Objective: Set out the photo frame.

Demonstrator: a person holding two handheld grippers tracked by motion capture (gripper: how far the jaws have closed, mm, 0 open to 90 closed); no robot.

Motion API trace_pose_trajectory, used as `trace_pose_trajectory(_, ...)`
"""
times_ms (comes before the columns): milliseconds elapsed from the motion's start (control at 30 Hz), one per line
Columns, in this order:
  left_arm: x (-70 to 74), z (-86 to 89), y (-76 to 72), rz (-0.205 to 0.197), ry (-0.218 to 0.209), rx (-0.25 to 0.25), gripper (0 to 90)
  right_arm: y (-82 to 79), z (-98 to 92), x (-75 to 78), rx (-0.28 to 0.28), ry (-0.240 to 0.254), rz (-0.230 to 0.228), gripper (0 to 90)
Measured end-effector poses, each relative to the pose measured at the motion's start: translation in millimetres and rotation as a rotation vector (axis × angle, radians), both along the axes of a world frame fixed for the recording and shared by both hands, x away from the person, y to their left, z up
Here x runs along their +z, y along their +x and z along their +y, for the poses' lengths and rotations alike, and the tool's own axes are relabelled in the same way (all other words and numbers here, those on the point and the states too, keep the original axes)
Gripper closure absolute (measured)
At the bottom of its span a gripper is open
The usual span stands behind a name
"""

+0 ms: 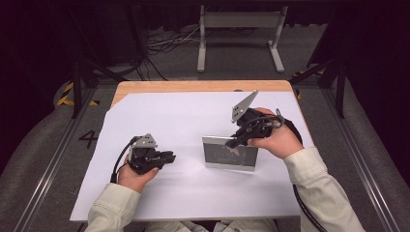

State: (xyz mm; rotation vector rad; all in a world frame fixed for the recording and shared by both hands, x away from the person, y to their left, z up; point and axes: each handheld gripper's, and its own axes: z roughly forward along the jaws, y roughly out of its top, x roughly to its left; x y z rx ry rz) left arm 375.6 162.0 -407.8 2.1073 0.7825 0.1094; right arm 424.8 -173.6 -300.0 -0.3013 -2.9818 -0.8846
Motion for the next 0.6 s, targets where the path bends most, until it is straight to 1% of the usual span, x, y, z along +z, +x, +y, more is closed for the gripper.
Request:
trace_pose_trajectory(100,-1.1,-1.7,1.2,-0.002,0.007,-0.011,76.1,1.2,0.1,-1.3,0.007,-0.01,-0.012,83.7)
trace_pose_trajectory(133,-1.3,-2.1,1.4,-0.001,0.006,-0.01,76.1,1.4,0.3,-1.7,0.015,-0.005,-0.008,83.8)
trace_pose_trajectory(267,-1.4,-2.7,1.4,0.002,0.002,-0.009,76.1,0.8,1.9,-0.7,0.041,-0.026,-0.025,83.7)
trace_pose_trajectory(300,-1.4,-2.5,1.6,0.001,0.003,-0.011,76.1,0.9,2.6,-0.2,0.047,-0.035,-0.037,83.6)
trace_pose_trajectory(400,-1.1,-2.0,1.6,0.005,-0.003,-0.011,76.1,2.3,4.0,0.4,0.059,-0.041,-0.048,83.0)
trace_pose_trajectory(600,-1.6,-2.2,2.0,0.006,-0.003,-0.015,76.1,4.4,2.4,-0.5,0.079,-0.081,-0.108,79.6)
